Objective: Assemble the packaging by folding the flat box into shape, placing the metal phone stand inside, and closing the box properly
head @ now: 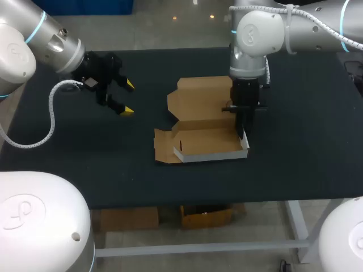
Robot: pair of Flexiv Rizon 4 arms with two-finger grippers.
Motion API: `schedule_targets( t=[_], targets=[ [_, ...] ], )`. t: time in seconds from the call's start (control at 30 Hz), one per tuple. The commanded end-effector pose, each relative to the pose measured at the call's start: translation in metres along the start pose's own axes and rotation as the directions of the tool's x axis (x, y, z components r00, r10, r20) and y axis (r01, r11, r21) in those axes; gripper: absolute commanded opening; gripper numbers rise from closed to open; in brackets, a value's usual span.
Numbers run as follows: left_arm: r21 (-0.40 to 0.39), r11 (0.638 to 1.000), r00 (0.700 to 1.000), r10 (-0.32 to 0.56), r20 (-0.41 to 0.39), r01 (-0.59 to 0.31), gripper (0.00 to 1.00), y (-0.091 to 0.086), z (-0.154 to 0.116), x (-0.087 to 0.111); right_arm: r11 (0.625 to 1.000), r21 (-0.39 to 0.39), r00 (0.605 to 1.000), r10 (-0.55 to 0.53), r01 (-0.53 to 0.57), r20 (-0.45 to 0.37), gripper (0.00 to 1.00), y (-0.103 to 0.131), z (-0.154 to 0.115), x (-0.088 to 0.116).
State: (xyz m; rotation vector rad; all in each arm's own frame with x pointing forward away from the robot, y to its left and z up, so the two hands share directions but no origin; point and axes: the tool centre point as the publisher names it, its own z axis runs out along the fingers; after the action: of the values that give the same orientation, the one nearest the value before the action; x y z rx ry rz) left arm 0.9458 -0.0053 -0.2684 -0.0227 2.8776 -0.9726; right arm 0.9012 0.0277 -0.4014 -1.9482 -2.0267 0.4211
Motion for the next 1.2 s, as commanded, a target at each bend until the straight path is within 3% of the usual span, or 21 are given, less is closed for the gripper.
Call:
schedule_targets(
  t=[0.03, 0.87, 1.2],
  targets=[
    [-0.003, 1.0, 1.0, 0.0, -0.003, 0.0, 1.0, -0.0002, -0.0005, -0.0007, 0.999, -0.043, 1.0, 0.013, -0.012, 0.008, 0.08, -0.0083, 0.0021, 0.0005],
    [-0.003, 1.0, 1.0, 0.0, -0.003, 0.0, 1.0, -0.0002, -0.0005, -0.0007, 0.973, -0.22, 0.996, 0.079, -0.07, 0.035, 0.1, -0.0081, 0.0094, 0.0034],
    [-0.003, 1.0, 1.0, 0.0, -0.003, 0.0, 1.0, -0.0002, -0.0005, -0.0007, 0.947, -0.309, 0.993, 0.107, -0.09, 0.04, 0.08, -0.0087, 0.0074, 0.0022]
  ],
)
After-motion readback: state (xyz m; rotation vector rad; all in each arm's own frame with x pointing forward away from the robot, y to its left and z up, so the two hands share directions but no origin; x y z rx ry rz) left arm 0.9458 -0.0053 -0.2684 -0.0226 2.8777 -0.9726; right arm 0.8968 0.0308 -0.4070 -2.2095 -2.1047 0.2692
